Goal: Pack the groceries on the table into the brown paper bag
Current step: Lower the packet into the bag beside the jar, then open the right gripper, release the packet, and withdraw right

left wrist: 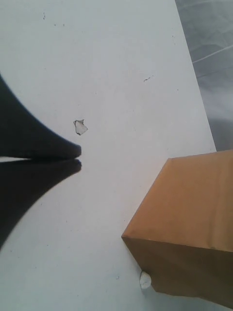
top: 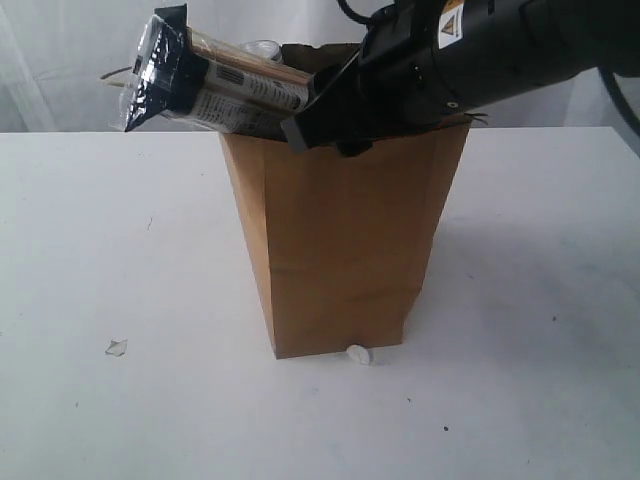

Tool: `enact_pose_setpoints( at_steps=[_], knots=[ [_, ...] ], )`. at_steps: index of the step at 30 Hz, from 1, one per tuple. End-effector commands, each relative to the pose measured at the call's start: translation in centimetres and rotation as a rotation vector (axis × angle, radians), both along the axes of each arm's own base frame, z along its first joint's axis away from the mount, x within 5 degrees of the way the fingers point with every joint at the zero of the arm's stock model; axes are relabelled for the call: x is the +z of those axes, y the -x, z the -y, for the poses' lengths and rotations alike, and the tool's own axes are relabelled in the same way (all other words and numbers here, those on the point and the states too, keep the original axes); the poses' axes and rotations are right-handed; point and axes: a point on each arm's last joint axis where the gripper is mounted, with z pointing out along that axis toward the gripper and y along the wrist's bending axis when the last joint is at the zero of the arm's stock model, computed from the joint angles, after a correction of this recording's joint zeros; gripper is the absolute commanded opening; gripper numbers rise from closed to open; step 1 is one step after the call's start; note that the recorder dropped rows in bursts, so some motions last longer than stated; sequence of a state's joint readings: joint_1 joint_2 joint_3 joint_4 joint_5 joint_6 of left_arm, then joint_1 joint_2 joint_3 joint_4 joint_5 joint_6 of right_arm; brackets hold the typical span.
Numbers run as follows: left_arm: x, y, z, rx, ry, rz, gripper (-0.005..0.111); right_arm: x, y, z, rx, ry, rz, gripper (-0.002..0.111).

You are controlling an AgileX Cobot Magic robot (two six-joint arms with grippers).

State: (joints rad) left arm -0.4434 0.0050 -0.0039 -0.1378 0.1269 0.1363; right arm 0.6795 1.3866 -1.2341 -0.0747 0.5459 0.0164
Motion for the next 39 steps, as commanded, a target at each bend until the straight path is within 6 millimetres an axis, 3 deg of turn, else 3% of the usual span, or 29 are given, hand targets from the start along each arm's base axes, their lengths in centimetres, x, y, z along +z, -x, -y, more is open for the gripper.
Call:
enact_pose_setpoints(
  at_steps=[1, 30, 39],
  knots=[
    [-0.1, 0.0, 0.0, 0.001, 0.005, -0.006, 0.0, 0.2, 0.1, 0.1, -0.005, -0.01, 0.003, 0.056],
    [-0.1, 0.0, 0.0, 0.001, 0.005, -0.006, 0.0, 1.6, 0.6, 0.5, -0.001, -0.06, 0.068, 0.056],
    [-0.1, 0.0, 0.0, 0.001, 0.005, -0.006, 0.0, 2.8, 1.0, 0.7, 0.004, -0.111, 0.131, 0.055]
  ],
)
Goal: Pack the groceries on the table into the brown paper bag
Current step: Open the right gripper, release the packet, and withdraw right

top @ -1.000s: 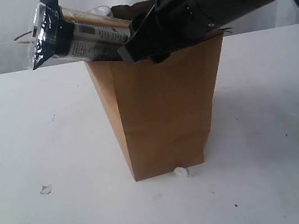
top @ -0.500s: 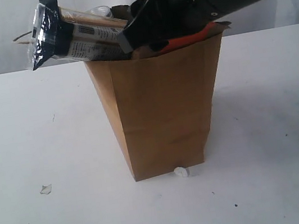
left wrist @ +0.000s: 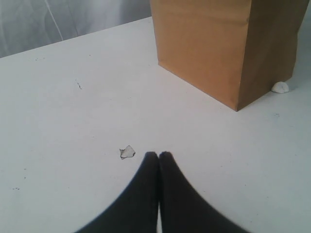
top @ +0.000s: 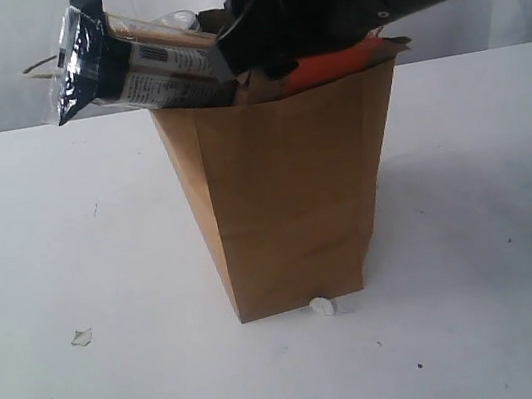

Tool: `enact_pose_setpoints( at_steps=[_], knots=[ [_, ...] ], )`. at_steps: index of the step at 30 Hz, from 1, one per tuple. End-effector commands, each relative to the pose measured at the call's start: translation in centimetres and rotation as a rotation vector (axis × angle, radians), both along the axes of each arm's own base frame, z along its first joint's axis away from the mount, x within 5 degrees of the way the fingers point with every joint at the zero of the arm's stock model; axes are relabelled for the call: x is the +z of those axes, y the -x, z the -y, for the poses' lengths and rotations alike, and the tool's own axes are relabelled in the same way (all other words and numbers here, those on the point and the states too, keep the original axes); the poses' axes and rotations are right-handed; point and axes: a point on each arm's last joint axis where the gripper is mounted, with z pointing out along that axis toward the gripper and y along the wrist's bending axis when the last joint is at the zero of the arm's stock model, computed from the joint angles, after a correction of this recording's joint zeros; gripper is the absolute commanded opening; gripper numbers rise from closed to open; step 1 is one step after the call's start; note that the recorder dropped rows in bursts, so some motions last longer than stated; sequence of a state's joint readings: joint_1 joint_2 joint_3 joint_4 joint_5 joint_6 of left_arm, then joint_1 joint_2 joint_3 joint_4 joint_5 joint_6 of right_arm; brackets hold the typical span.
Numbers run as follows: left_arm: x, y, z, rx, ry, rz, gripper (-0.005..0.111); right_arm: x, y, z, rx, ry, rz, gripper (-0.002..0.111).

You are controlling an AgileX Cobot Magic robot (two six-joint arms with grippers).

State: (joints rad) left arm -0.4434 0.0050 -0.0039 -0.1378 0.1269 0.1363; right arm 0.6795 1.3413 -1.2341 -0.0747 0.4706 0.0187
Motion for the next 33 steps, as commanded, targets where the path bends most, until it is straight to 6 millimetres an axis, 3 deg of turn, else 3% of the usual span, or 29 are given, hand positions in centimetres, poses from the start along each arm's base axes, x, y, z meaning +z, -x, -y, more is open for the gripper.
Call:
enact_pose_setpoints(
  at_steps=[1, 9, 26, 30, 33],
  knots=[
    [-0.1, 0.0, 0.0, 0.001, 0.005, -0.006, 0.0, 0.9, 0.4, 0.3, -0.001, -0.037, 0.041, 0.055],
    [-0.1, 0.0, 0.0, 0.001, 0.005, -0.006, 0.0, 2.5, 1.4, 1.1, 0.001, -0.075, 0.092, 0.056],
    [-0.1, 0.0, 0.0, 0.001, 0.005, -0.006, 0.0, 7.0, 7.0, 5.8, -0.011, -0.129, 0.166, 0.056],
    [-0.1, 0.0, 0.0, 0.001, 0.005, -0.006, 0.0, 7.2, 8.9, 7.4, -0.019, -0.097, 0.127, 0.056],
    [-0.1, 0.0, 0.0, 0.001, 0.005, -0.006, 0.0, 6.1, 10.5, 8.7, -0.014, -0.048, 0.086, 0.055]
  ],
)
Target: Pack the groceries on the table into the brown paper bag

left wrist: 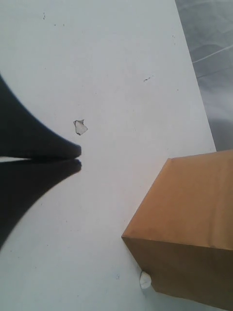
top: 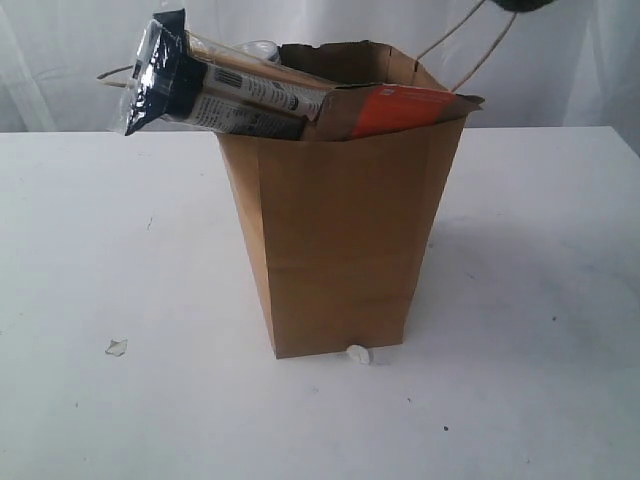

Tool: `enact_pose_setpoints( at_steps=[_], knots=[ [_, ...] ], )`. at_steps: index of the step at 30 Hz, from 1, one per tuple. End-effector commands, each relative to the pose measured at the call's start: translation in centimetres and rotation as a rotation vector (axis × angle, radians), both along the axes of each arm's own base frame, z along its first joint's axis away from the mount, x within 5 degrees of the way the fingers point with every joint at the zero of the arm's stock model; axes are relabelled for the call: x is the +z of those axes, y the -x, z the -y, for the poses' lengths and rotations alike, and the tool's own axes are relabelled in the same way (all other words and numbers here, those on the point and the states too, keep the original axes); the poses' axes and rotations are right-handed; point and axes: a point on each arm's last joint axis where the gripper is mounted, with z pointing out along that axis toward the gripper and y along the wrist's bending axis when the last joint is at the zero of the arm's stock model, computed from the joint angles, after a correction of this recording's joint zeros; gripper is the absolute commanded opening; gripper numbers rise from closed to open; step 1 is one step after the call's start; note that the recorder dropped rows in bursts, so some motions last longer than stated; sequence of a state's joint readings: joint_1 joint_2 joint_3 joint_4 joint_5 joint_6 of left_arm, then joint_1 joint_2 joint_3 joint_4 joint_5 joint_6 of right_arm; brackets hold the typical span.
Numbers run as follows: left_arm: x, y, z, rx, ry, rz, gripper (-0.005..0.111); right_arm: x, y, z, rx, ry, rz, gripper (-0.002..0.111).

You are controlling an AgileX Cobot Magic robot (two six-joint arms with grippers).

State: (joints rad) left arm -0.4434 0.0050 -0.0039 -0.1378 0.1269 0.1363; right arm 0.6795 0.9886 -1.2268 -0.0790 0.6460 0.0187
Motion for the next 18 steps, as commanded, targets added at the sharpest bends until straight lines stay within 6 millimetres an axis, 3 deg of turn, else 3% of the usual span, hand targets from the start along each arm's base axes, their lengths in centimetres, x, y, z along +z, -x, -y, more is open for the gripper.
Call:
enact_pose_setpoints(
  at_steps=[1, 6, 9, 13, 18],
  knots=[
    [-0.1, 0.0, 0.0, 0.001, 0.005, -0.006, 0.0, -1.7, 2.6, 2.2, -0.001, 0.081, -0.069, 0.055],
    [-0.1, 0.0, 0.0, 0.001, 0.005, -0.006, 0.0, -5.1, 5.0, 4.1, 0.017, 0.206, -0.199, 0.055],
    [-0.1, 0.0, 0.0, 0.001, 0.005, -0.006, 0.0, -7.8, 5.8, 4.2, 0.041, 0.244, -0.322, 0.055],
    [-0.1, 0.0, 0.0, 0.001, 0.005, -0.006, 0.0, -11.5, 6.0, 3.1, 0.091, 0.214, -0.476, 0.055],
    [-0.1, 0.0, 0.0, 0.001, 0.005, -0.006, 0.0, -15.9, 4.0, 0.8, 0.084, 0.141, -0.582, 0.051]
  ],
)
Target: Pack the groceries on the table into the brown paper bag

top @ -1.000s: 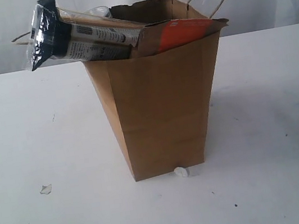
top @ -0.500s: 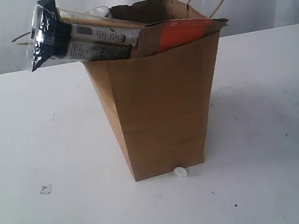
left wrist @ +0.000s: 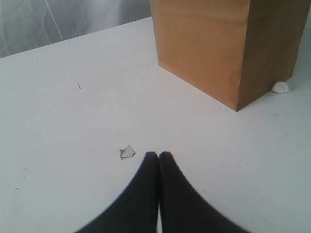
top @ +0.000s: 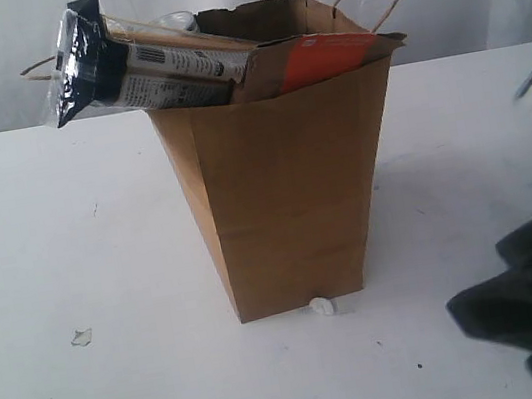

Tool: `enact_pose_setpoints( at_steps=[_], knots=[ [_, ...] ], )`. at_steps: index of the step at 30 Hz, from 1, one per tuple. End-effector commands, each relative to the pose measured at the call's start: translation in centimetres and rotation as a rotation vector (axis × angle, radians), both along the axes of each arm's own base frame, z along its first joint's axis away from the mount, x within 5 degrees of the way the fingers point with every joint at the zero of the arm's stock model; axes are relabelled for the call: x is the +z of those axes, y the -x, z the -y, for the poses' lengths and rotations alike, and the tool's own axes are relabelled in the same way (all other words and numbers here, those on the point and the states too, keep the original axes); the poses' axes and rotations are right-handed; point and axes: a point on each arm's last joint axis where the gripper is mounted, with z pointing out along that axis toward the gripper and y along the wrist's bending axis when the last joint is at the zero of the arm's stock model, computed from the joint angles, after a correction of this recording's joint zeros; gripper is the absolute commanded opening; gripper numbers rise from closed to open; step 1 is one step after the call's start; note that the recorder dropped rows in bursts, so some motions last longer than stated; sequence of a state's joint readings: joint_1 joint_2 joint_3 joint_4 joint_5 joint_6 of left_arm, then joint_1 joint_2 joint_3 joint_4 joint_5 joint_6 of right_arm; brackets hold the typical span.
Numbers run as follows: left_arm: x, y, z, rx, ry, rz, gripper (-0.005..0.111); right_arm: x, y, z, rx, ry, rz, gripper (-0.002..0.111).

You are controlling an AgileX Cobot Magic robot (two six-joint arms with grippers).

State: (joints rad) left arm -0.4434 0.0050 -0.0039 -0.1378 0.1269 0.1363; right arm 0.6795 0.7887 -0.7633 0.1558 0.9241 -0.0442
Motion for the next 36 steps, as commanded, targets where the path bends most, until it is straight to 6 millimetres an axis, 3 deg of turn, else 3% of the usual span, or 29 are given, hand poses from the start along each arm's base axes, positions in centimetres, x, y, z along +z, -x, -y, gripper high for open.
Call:
enact_pose_setpoints(
  at_steps=[1, 11, 18, 36],
  knots=[
    [-0.1, 0.0, 0.0, 0.001, 0.005, -0.006, 0.0, -3.4, -2.1, -2.1, -0.042, -0.066, -0.065, 0.049],
    [-0.1, 0.0, 0.0, 0.001, 0.005, -0.006, 0.0, -10.1, -7.7, -6.5, -0.142, 0.0, -0.209, 0.049],
    [-0.1, 0.0, 0.0, 0.001, 0.005, -0.006, 0.0, -14.3, -10.1, -7.9, -0.177, 0.061, -0.237, 0.049],
    [-0.1, 0.0, 0.0, 0.001, 0.005, -0.006, 0.0, -16.9, -13.7, -10.3, -0.148, 0.097, -0.183, 0.049]
  ],
)
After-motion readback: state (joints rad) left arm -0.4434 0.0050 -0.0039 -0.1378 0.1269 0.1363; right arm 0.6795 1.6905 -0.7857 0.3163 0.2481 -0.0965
